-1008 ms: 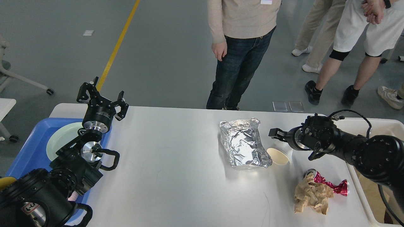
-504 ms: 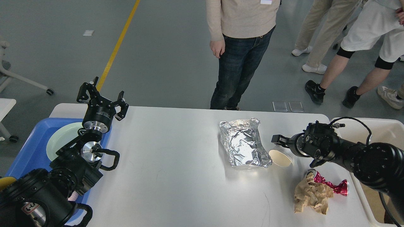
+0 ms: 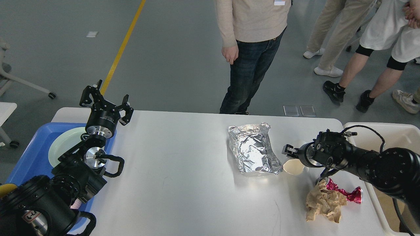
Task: Tidy desktop
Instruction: 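Lift the paper cup and drop it into the white bin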
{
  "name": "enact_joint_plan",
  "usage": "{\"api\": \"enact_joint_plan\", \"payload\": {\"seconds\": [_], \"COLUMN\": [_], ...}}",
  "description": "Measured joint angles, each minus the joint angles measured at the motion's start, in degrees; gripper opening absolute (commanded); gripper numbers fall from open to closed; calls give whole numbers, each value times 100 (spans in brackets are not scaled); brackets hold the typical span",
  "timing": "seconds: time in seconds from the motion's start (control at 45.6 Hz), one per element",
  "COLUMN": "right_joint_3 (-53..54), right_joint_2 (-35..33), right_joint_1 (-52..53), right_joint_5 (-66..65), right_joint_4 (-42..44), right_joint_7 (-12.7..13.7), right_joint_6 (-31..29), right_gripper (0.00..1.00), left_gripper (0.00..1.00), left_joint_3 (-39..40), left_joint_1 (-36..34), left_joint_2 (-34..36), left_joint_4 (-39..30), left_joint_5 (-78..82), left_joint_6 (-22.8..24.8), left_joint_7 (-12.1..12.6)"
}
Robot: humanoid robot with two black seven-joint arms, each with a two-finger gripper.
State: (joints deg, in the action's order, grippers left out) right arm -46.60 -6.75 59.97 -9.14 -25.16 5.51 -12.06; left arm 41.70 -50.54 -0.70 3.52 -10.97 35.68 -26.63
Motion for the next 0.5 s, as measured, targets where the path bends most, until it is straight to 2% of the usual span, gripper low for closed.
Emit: {"api": "enact_joint_plan", "payload": {"seconds": [0.197, 0.351, 0.504], "right_joint_3": [-4, -16, -15], "right_joint_2": [-253, -1027, -1836], "right_joint_1": [269, 1107, 2174], "right_joint_5": [0, -1, -1], "right_joint_4": [-142, -1211, -2178], "right_joint_7": [3, 5, 5], "right_joint_6": [-55, -119, -450], "right_gripper": [2, 2, 1], "left_gripper": [96, 96, 96], "left_joint_3": [1, 2, 2], "left_joint_1": [0, 0, 1], "left_joint_2": [0, -2, -2], "left_joint_4": [0, 0, 0], "left_joint_5": [2, 4, 4], "left_joint_6": [0, 0, 0], "left_joint_7": [0, 0, 0]}}
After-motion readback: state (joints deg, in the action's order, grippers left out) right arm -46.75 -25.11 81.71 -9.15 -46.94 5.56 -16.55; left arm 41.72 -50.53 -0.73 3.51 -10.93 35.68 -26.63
